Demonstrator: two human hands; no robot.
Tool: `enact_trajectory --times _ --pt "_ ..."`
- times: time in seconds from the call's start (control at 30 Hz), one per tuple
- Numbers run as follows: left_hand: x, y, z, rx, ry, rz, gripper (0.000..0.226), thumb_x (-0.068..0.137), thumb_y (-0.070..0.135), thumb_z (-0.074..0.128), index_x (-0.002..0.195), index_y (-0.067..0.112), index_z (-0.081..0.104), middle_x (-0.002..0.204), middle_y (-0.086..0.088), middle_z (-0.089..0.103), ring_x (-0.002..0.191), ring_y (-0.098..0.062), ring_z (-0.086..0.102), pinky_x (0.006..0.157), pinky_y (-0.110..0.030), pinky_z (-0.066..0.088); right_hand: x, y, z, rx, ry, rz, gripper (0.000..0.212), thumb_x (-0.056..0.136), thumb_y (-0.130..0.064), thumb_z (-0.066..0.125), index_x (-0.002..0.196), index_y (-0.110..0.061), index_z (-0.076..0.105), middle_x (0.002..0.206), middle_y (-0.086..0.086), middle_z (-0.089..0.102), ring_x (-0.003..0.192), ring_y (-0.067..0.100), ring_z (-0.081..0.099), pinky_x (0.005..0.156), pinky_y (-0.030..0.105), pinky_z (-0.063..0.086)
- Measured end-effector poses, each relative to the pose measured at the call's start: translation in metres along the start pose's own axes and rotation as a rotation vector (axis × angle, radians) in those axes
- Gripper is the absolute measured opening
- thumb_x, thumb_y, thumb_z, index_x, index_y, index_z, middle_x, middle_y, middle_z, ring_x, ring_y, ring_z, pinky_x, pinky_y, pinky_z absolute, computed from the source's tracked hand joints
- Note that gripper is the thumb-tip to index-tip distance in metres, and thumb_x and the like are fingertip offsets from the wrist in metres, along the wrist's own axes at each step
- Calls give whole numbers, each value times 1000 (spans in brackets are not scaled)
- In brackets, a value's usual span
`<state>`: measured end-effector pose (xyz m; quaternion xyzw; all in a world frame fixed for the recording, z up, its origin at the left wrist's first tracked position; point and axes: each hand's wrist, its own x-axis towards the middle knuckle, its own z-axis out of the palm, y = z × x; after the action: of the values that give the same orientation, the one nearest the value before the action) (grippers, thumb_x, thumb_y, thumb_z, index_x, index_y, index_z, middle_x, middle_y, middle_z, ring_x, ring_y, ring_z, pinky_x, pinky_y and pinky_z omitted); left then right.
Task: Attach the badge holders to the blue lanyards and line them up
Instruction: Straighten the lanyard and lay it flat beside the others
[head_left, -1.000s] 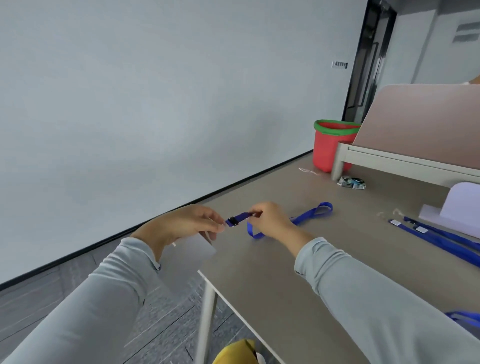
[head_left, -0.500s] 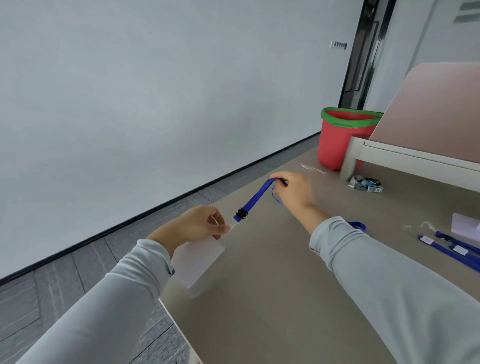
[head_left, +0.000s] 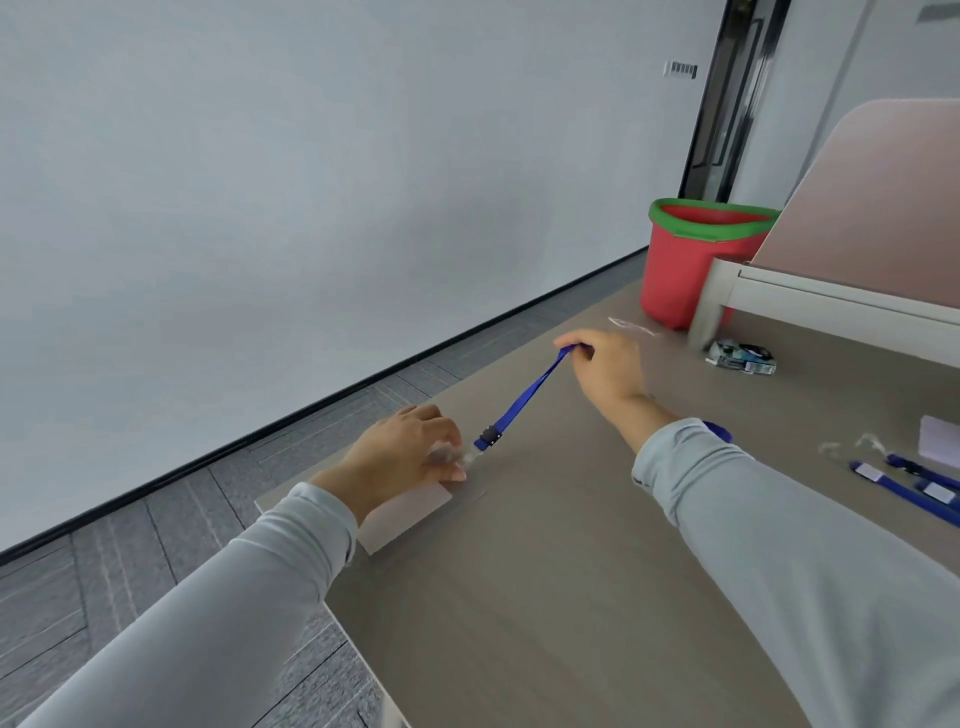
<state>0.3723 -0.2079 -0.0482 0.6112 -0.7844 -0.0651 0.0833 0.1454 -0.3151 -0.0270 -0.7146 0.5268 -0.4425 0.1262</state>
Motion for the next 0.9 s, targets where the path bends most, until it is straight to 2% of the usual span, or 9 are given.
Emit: enact_trajectory --times 0.13,0.2,0.3,0.33,0.4,0.5,0.63,0.77,0.9 --pt "-4 4 -2 -16 -19 -25 36 79 49 62 102 21 59 103 6 54 92 -13 53 76 -26 43 0 0 -5 49 -26 -21 29 88 4 46 97 -8 71 114 7 67 111 20 59 87 11 35" --pt "-6 4 -1 -27 -19 -39 34 79 48 63 99 21 59 98 7 53 87 -13 53 77 -27 45 -2 4 -5 81 -96 45 32 90 1 44 103 -13 69 116 3 66 107 20 60 84 16 41" --pt "-8 3 -5 -42 -46 -33 31 79 46 65 96 20 60 94 9 53 84 -11 53 77 -26 46 -9 23 -3 -7 -308 167 39 92 -4 39 117 -23 62 118 5 63 96 23 62 80 27 48" --pt "-8 2 -8 -57 -64 -26 29 78 44 67 94 20 61 92 9 54 82 -10 53 78 -26 47 -13 30 -2 -32 -374 196 40 92 -5 39 119 -26 60 122 5 60 97 21 61 83 28 48" --pt "-6 4 -16 -85 -99 -17 25 78 40 69 92 20 62 88 11 56 80 -8 54 79 -26 48 -18 40 -1 -17 -440 205 40 93 -5 38 123 -24 57 136 4 50 113 15 55 93 23 41" --pt "7 18 -22 -113 -27 -4 17 84 33 65 93 18 65 88 10 57 81 -9 56 79 -24 47 -16 44 -5 -68 -423 132 37 92 -6 43 124 -19 57 141 1 45 123 17 50 98 22 35" --pt "37 48 -12 -8 44 96 22 93 19 47 105 18 66 104 4 58 96 -16 57 85 -35 47 -13 54 -9 -320 -355 14 37 91 -13 48 128 -15 53 137 4 48 127 27 40 104 37 36" --pt "71 65 0 45 4 132 28 95 23 42 116 19 61 115 2 54 106 -18 52 89 -39 45 -5 71 -24 -529 -290 107 43 91 -21 53 133 -14 46 132 8 43 121 28 40 95 39 40" --pt "104 75 2 61 -18 78 31 94 30 45 121 20 57 119 0 52 107 -19 52 88 -36 45 8 86 -32 -529 -307 175 41 90 -28 55 128 -14 50 125 10 44 113 29 48 89 38 43"
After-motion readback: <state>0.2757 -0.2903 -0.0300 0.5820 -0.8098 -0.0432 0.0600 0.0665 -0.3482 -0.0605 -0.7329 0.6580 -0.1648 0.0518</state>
